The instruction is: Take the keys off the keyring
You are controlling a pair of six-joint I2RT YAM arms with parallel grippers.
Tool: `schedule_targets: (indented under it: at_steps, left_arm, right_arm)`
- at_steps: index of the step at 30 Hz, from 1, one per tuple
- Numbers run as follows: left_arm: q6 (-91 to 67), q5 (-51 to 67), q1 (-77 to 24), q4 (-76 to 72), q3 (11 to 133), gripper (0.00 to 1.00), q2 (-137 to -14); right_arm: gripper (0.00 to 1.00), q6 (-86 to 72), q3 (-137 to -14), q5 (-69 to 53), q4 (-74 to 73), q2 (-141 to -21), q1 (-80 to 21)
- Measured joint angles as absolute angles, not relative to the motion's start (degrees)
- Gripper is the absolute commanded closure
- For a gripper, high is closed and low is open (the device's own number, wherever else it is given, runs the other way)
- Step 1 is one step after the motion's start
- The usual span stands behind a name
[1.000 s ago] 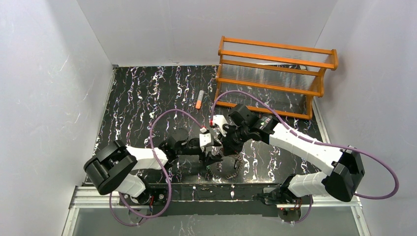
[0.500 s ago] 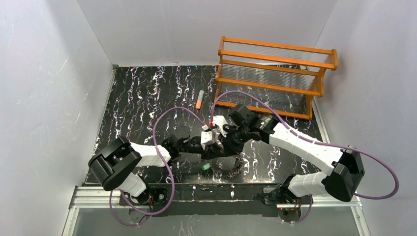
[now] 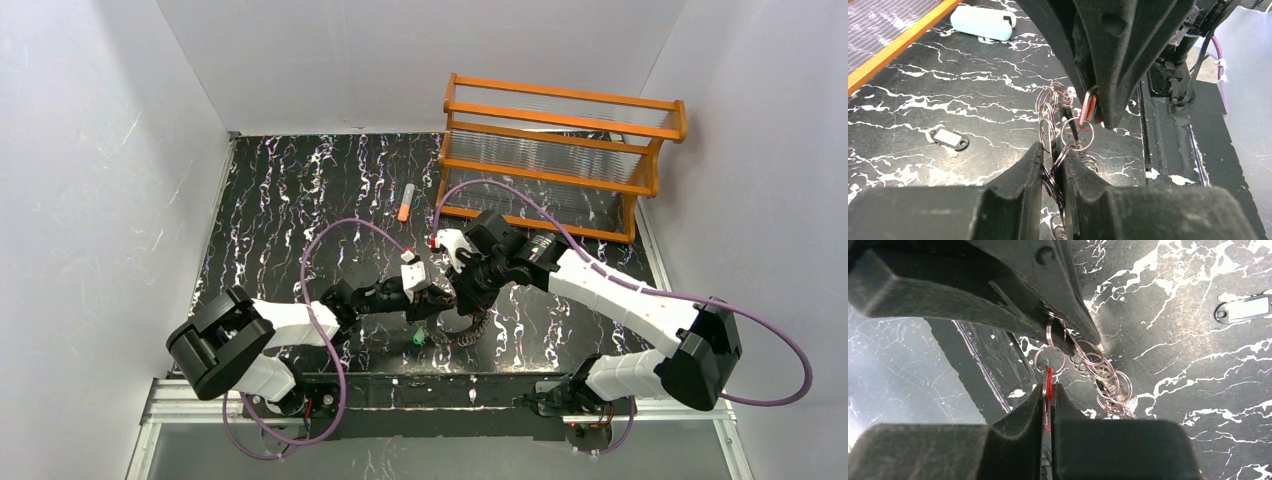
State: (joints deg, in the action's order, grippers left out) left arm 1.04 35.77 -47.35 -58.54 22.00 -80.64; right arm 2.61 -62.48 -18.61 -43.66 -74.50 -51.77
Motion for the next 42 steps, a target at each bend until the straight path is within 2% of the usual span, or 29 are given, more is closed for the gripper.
schedule_targets:
  at_steps: [8,18,35,42]
  left_arm:
    - [0.82,31.92,-48.03,-63.24,18.15,1.00,-77.08]
    - [0.99,29.21,-48.80,-68.69,14.85,1.00,-76.79]
    - [1.74,24.71,-50.50,-71.66,12.34,0.87,-75.88]
    - [1.43,23.33,-50.68,-73.78,10.22,0.79,-74.52]
  right_arm:
    - [0.99,-1.98,-60.99,-17.56,-41.80,-72.88,-51.77]
    - [0.99,-4.47,-58.33,-22.57,-38.13,-72.77,-51.70]
    - [0.99,-4.80,-58.22,-26.79,-35.57,-76.01,-52.93]
    - [0.99,-5.23,-58.22,-27.22,-34.68,-76.49,-53.52]
